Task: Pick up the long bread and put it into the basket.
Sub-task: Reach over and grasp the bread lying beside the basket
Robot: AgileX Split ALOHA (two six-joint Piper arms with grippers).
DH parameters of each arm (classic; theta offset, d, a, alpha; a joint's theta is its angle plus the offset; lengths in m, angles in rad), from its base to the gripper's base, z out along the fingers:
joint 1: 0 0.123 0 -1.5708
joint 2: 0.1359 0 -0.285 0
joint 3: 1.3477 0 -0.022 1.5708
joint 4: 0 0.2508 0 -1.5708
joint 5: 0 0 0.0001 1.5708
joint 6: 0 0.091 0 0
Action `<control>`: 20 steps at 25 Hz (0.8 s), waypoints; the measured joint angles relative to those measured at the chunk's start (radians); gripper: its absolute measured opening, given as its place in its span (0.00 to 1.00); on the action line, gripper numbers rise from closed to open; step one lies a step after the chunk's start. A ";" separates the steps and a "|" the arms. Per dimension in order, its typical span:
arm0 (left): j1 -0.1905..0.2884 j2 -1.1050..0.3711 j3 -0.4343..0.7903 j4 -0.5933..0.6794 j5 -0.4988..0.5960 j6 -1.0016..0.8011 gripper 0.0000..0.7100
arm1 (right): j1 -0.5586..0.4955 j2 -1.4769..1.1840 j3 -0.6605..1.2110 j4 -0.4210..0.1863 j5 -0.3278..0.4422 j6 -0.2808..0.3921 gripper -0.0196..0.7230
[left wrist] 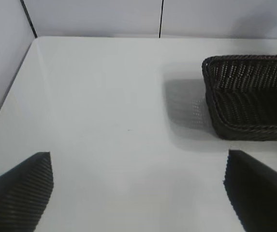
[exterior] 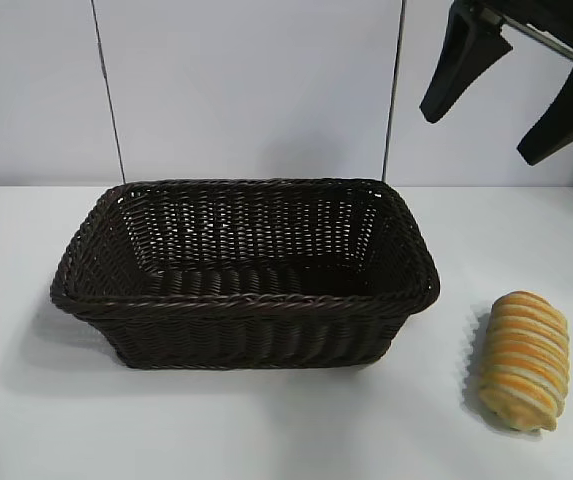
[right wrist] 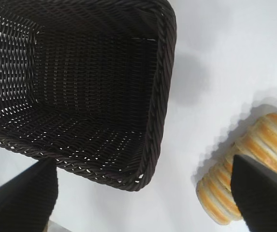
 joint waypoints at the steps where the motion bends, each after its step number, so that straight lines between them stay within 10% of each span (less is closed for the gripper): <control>1: 0.000 0.000 0.029 -0.013 -0.015 0.000 0.98 | 0.000 0.000 0.000 -0.009 0.001 0.002 0.96; 20: 0.000 0.000 0.061 -0.041 -0.084 0.004 0.98 | 0.000 -0.171 0.001 -0.258 0.119 0.134 0.96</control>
